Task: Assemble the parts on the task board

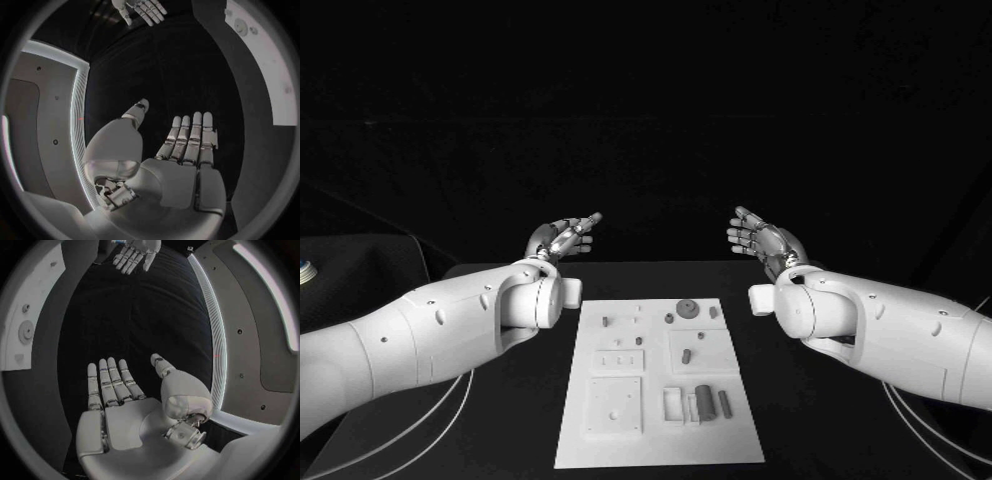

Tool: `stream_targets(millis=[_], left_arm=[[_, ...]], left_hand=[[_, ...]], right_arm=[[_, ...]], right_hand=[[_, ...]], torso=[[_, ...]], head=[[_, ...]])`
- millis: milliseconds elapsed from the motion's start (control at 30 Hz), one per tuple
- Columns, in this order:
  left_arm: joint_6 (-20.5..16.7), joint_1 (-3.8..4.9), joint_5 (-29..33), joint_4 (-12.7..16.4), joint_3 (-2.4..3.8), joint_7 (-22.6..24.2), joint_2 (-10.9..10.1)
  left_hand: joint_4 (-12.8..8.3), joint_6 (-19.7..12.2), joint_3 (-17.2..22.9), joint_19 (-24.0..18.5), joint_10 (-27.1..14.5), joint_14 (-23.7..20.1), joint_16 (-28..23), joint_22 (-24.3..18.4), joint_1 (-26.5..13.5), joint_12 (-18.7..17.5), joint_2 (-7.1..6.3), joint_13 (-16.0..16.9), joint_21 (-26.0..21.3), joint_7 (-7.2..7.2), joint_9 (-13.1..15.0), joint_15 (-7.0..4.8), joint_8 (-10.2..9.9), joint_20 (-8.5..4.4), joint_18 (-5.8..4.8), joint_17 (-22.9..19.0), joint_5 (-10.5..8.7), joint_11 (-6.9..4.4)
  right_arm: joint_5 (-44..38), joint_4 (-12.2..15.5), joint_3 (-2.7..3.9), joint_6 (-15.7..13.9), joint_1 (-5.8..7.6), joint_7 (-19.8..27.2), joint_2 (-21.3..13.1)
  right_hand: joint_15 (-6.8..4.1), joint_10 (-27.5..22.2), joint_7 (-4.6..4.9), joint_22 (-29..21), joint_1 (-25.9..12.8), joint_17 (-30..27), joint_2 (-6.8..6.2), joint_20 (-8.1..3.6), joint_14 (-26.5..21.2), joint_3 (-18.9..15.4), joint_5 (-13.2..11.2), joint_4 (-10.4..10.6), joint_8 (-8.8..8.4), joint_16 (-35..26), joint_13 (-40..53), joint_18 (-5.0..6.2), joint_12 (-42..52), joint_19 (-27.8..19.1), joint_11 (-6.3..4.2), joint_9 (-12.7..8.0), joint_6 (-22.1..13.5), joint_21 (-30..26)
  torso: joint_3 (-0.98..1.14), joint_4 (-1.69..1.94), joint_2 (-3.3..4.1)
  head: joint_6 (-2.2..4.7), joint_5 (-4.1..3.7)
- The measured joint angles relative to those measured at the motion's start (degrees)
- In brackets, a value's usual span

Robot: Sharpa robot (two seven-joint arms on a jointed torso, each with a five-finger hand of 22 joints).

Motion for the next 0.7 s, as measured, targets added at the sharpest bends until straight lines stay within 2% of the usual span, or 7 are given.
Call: stream_targets(millis=[100, 267, 400, 467, 533, 600, 700], left_arm=[[3.29, 1.88, -0.64, -4.27, -1.0, -3.39, 1.65], [7.62, 3.65, -1.53, -8.49, -2.0, -7.85, 3.25], [9.86, 4.17, -2.09, -9.7, -2.24, -10.19, 3.72], [10.45, 4.19, -2.26, -9.77, -2.26, -10.75, 3.75], [11.12, 4.21, -2.44, -9.83, -2.5, -11.32, 3.75], [12.79, 4.29, -2.78, -10.06, -3.75, -11.58, 3.72], [15.43, 4.01, -3.21, -9.99, -3.92, -11.74, 3.1]], left_hand=[[-0.04, 0.33, 0.1, 0.15, 0.26, 0.25, 0.13, 0.23, 0.45, 0.15, -0.08, 0.27, 0.67, 0.16, 0.47, 0.09, 0.11, 0.15, 0.0, 0.45, 0.04, 0.09], [0.48, 3.43, 0.62, 2.27, 4.44, 5.16, 2.43, 1.33, 0.68, 2.96, 0.15, 1.45, 2.81, 1.18, 1.39, 0.04, 2.18, -0.48, 0.0, 0.64, 0.04, 0.79], [0.32, 6.83, 1.48, 6.87, 10.21, 11.87, 4.29, 1.99, 1.09, 5.28, 0.56, 2.06, 5.0, 1.51, 2.16, -0.07, 3.59, -1.53, 0.08, 1.31, 0.04, 1.04], [0.15, 11.19, 2.05, 13.03, 17.73, 20.19, 6.91, 2.56, 1.48, 7.62, 0.94, 2.52, 7.47, 1.8, 2.77, -0.63, 4.89, -2.66, 1.41, 2.87, 0.04, 1.2], [-0.17, 14.98, 2.38, 16.92, 23.51, 24.73, 8.19, 2.73, 1.96, 9.3, 1.42, 2.87, 8.82, 2.02, 3.21, -1.33, 5.98, -3.25, 2.73, 3.92, 0.04, 1.11], [-0.44, 16.69, 2.64, 18.08, 25.64, 26.08, 8.39, 2.73, 2.11, 9.64, 1.57, 2.9, 9.03, 2.05, 3.41, -1.55, 6.2, -3.44, 3.24, 4.27, 0.04, 0.94], [-0.88, 18.06, 3.09, 18.16, 27.22, 26.24, 8.27, 2.5, 2.63, 9.64, 2.09, 2.9, 9.03, 1.91, 3.54, -1.55, 6.76, -3.52, 3.46, 4.3, 0.04, 0.78]], right_arm=[[-0.33, -4.12, -0.68, 5.21, 1.66, -3.13, 0.84], [-0.89, -8.99, -1.47, 13.02, 3.58, -7.82, 1.87], [-1.28, -11.16, -1.86, 17.64, 4.4, -10.59, 2.38], [-1.46, -11.88, -1.96, 19.5, 4.7, -11.71, 2.53], [-2.02, -12.49, -1.98, 21.08, 4.83, -12.62, 2.69], [-7.73, -16.01, -1.97, 21.65, 4.43, -12.7, 4.15], [-17.06, -18.83, -1.98, 21.91, 3.59, -12.7, 4.69]], right_hand=[[0.15, 0.48, 0.15, 0.33, 0.66, 0.36, -0.06, 0.06, 0.32, 0.33, 0.29, -0.25, 0.36, 0.14, 0.39, 0.01, 0.51, 0.06, 0.11, 0.53, 0.39, 0.87], [0.54, 1.6, 0.27, 0.66, 2.42, 0.69, -0.52, 0.11, 1.37, 0.57, 0.29, -0.98, 1.3, 1.25, 0.83, 0.01, 1.51, 0.11, 0.26, 0.69, 1.34, 0.87], [0.65, 3.6, 0.36, 1.82, 6.24, 1.47, -1.52, 0.53, 4.41, 0.99, 0.29, -1.41, 2.39, 2.88, 1.27, 0.01, 2.85, 1.25, 0.3, 0.95, 3.13, 2.02], [0.78, 5.04, 0.4, 2.68, 9.71, 1.96, -2.24, 0.22, 6.26, 1.64, 0.29, -1.52, 2.92, 3.71, 1.46, 0.01, 3.56, 2.36, 0.34, 1.08, 4.28, 3.46], [0.85, 6.18, 0.43, 3.34, 12.3, 2.29, -3.04, 0.01, 7.62, 2.0, 0.29, -1.45, 3.29, 4.28, 1.51, 0.01, 4.1, 3.36, 0.41, 1.15, 5.18, 4.72], [0.92, 8.06, 0.45, 3.98, 14.85, 2.72, -3.86, -0.35, 9.53, 2.26, 0.29, -1.5, 3.83, 5.03, 1.65, 0.02, 4.76, 4.85, 0.42, 1.34, 6.57, 6.15], [1.09, 12.42, 0.58, 4.78, 18.66, 3.78, -4.9, -0.99, 14.2, 2.55, 0.29, -1.21, 4.91, 6.88, 1.81, 0.03, 6.15, 8.38, 0.63, 1.79, 9.68, 8.48]], torso=[[0.0, -0.01, -0.01], [0.0, -0.01, -0.01], [0.0, -0.01, -0.01], [0.0, -0.01, -0.01], [-0.01, -0.01, -0.02], [-0.04, -0.04, -0.03], [-0.07, -0.08, -0.09]], head=[[-0.01, 0.0], [-0.02, 0.01], [-0.02, 0.01], [-0.02, 0.01], [-0.02, 0.01], [-0.9, -0.02], [-1.72, -0.09]])
